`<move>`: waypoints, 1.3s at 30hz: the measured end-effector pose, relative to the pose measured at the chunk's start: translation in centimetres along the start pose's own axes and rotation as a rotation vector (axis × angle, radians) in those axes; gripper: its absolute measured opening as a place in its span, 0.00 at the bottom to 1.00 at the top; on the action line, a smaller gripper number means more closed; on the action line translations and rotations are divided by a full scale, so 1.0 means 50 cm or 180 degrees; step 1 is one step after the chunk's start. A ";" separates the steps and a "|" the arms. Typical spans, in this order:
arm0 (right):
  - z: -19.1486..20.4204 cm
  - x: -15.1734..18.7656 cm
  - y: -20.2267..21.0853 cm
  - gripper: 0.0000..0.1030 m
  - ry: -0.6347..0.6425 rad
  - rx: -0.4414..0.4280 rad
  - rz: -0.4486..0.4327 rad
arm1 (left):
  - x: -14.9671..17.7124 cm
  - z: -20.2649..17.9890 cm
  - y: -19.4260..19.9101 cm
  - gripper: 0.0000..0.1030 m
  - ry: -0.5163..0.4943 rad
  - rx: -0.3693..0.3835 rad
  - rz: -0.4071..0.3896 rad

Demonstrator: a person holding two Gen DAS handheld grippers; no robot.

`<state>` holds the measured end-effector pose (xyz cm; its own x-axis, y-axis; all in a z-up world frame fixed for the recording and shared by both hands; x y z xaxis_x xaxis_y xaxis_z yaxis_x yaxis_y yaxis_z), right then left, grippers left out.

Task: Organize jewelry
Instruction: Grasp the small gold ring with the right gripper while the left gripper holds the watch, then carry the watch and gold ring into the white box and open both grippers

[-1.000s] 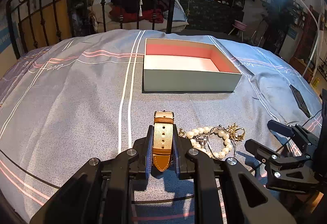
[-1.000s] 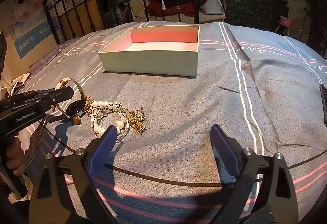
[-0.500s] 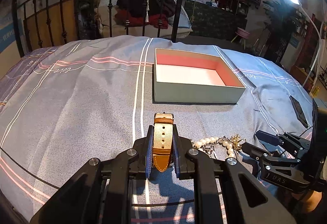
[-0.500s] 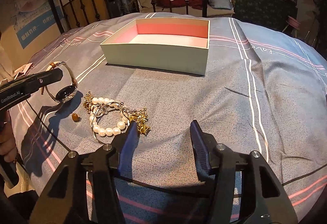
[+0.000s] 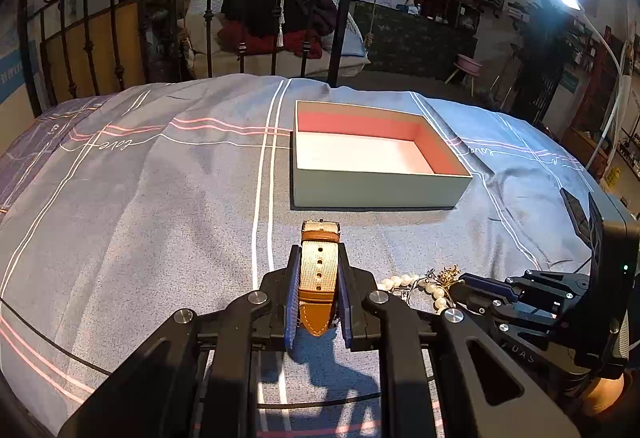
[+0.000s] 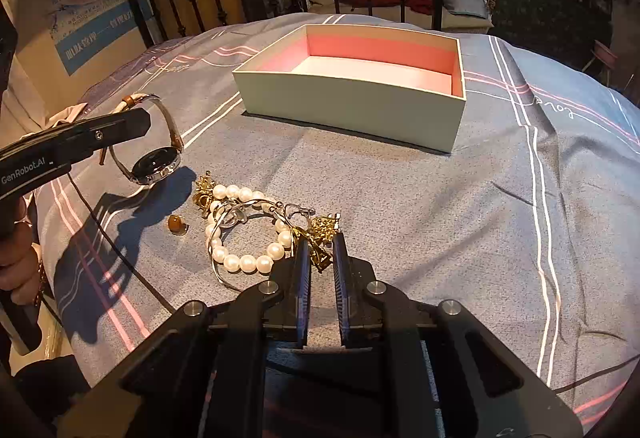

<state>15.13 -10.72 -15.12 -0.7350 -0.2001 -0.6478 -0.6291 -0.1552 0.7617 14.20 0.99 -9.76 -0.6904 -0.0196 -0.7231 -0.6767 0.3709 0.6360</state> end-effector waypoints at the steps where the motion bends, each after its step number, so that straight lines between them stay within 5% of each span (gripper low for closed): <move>1: 0.002 0.002 0.004 0.12 -0.0007 -0.0020 -0.0012 | -0.002 -0.002 -0.002 0.15 -0.0008 0.0006 0.0007; 24: -0.026 -0.051 0.055 0.10 -0.0167 -0.0111 -0.0214 | -0.033 -0.030 -0.005 0.15 -0.0126 0.0119 0.0005; 39: -0.088 -0.269 0.044 0.10 -0.0245 -0.0038 -0.0462 | -0.212 -0.071 -0.052 0.15 -0.0333 0.0233 -0.0116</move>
<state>24.74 -12.62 -4.65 -0.6542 -0.1001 -0.7497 -0.7273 -0.1886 0.6599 22.35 -3.05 -2.80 -0.6328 0.0612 -0.7719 -0.6777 0.4384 0.5903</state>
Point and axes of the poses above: each gripper's, at about its wrist camera, not at the fingertips, and y roughly against the way its jaws point, z to its left, x to its underside, the point moved 10 cm from there along -y, roughly the way its jaws point, and after that the axes turned 14 degrees about x, right-handed, at the moved point
